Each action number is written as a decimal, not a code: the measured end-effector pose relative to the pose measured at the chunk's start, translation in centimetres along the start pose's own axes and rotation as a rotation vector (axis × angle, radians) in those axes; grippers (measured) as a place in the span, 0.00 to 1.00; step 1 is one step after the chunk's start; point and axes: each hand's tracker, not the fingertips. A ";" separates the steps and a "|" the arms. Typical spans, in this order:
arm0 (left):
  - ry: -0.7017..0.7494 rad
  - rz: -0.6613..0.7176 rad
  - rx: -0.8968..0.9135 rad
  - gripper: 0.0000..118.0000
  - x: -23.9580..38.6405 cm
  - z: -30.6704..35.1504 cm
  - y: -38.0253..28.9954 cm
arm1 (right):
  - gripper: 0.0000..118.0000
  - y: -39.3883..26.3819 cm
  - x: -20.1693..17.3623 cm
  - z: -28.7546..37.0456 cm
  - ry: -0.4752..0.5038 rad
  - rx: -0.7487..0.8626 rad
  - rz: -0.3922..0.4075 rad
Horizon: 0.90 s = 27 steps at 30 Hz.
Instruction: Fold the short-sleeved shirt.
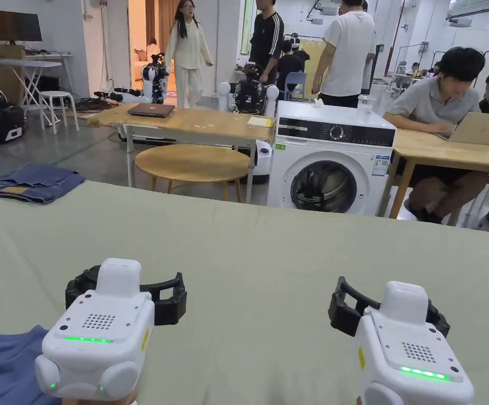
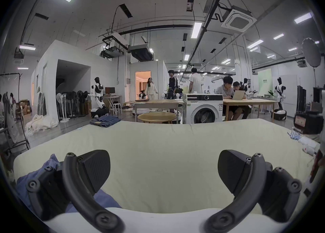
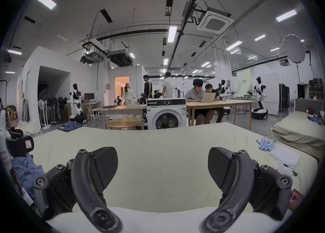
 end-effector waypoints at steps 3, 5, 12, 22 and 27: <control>-0.009 -0.013 -0.013 1.00 -0.1 0.1 -0.2 | 0.90 -0.1 -0.1 0.3 0.010 -0.005 0.022; -0.022 -0.023 -0.012 1.00 -0.2 0.4 -0.2 | 0.90 -0.3 -0.2 0.6 0.022 -0.003 0.045; -0.023 -0.030 0.002 1.00 -0.3 0.4 0.2 | 0.90 -0.5 -0.1 0.8 0.005 -0.009 0.075; 0.002 -0.069 -0.003 1.00 -0.2 1.0 -0.1 | 0.90 -1.0 0.0 0.4 -0.022 -0.063 0.135; -0.059 0.202 -0.025 1.00 -2.0 0.7 -0.2 | 0.90 -0.5 2.2 0.5 0.028 -0.124 -0.211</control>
